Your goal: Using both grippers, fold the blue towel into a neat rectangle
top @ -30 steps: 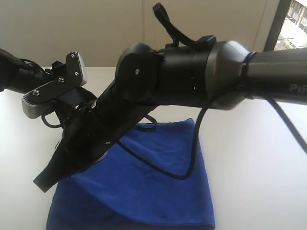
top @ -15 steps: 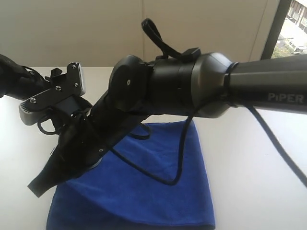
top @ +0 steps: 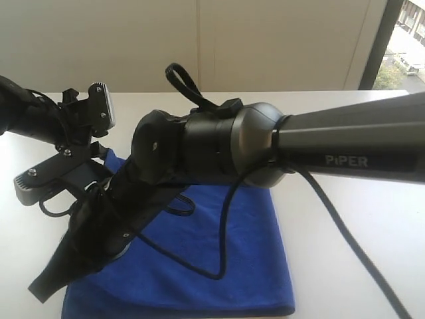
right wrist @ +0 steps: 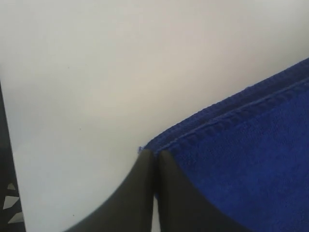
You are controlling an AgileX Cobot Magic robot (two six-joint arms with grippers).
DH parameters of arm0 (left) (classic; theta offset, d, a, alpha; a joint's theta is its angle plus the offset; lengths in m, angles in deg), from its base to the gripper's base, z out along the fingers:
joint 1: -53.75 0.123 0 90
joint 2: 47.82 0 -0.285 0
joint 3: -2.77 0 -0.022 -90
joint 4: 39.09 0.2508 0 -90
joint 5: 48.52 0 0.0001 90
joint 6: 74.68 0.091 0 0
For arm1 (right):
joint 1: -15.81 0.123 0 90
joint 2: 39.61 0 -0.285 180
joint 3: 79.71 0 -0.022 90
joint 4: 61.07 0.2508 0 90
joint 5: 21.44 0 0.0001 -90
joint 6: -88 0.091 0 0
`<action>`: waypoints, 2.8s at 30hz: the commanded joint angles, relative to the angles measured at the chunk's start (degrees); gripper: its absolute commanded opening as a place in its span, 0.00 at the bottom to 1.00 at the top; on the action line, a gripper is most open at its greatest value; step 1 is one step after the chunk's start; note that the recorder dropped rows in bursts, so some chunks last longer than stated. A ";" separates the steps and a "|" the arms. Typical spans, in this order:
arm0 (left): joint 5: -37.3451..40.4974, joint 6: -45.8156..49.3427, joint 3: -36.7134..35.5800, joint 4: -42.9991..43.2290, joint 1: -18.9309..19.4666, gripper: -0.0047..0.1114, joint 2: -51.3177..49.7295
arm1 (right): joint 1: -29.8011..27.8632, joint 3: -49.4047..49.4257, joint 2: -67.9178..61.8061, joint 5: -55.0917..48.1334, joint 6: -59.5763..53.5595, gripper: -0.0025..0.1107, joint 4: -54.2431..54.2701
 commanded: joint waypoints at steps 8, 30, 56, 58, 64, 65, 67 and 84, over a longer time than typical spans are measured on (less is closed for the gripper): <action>-2.87 9.10 -0.44 -0.66 1.23 0.52 0.23 | 0.23 0.13 -0.24 -0.31 -0.81 0.02 1.17; -5.29 9.10 -0.44 -0.66 1.23 0.69 0.23 | 3.05 0.03 -4.62 -0.38 -3.29 0.54 4.00; -15.99 9.10 -0.44 -0.04 1.23 0.71 0.23 | -4.07 0.16 -12.08 3.63 16.27 0.10 -17.00; -19.89 9.10 -0.44 0.11 1.23 0.71 0.23 | -4.07 0.16 -12.48 2.96 16.27 0.10 -16.97; -25.67 9.10 -0.44 0.11 1.23 0.71 0.23 | -4.07 0.16 -12.77 2.42 16.27 0.10 -16.67; -26.01 9.10 -0.44 0.11 1.23 0.71 0.23 | -4.07 0.16 -12.77 2.42 16.27 0.10 -16.67; -26.59 9.10 -0.44 0.11 1.23 0.71 0.23 | -4.07 0.16 -12.77 2.30 16.27 0.10 -16.67; -29.12 9.10 -0.44 -16.94 4.43 0.71 0.36 | -4.07 0.16 -12.90 2.02 16.77 0.10 -16.78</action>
